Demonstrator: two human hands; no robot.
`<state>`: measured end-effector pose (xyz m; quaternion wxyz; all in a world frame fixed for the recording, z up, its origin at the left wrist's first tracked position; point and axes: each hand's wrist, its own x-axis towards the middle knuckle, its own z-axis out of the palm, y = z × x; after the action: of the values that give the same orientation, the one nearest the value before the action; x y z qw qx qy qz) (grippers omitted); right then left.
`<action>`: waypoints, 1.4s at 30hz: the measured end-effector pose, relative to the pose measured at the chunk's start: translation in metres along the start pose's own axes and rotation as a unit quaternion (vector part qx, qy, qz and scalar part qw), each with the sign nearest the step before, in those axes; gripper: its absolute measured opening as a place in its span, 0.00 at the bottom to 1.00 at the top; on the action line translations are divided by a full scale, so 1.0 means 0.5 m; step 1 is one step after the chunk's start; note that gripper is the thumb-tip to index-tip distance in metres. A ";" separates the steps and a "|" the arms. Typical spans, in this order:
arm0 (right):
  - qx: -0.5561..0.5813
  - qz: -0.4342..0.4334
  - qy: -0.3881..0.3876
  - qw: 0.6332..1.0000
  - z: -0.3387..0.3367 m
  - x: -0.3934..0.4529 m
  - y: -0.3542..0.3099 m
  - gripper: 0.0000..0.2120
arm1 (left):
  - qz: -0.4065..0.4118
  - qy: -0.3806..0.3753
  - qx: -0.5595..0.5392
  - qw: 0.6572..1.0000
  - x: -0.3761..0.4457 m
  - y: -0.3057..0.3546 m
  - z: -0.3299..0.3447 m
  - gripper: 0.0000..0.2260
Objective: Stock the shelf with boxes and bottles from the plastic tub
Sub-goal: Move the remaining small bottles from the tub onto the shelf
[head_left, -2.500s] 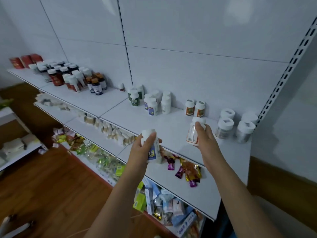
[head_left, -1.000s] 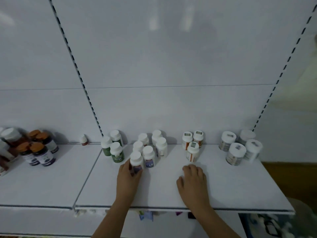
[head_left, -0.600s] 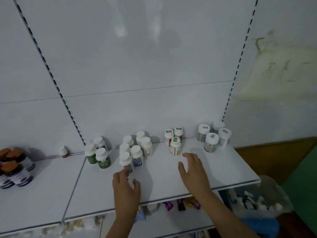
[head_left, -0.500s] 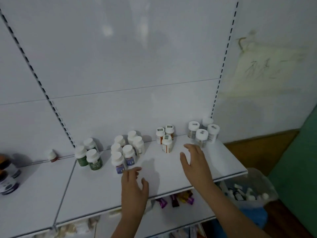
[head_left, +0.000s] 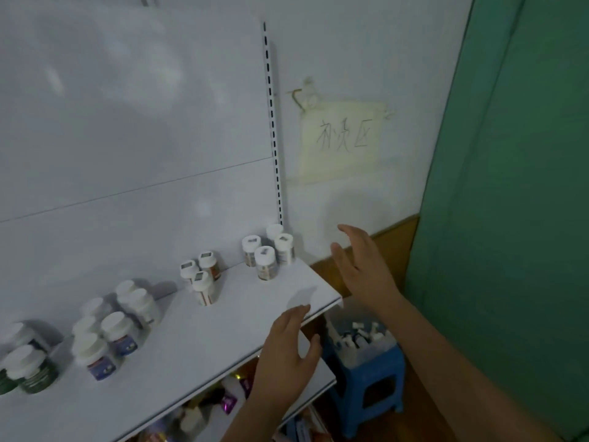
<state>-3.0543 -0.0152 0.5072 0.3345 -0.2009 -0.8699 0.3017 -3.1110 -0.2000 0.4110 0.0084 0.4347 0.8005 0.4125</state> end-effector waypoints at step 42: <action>-0.127 0.146 -0.320 0.928 -0.068 0.479 0.971 0.30 | -0.364 -0.188 -0.040 0.911 0.582 -0.158 0.788 0.15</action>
<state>-3.1251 0.4880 0.3176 -0.0375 -0.2595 -0.9228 0.2824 -3.1996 0.2398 0.1989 0.3260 0.1817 0.8698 0.3226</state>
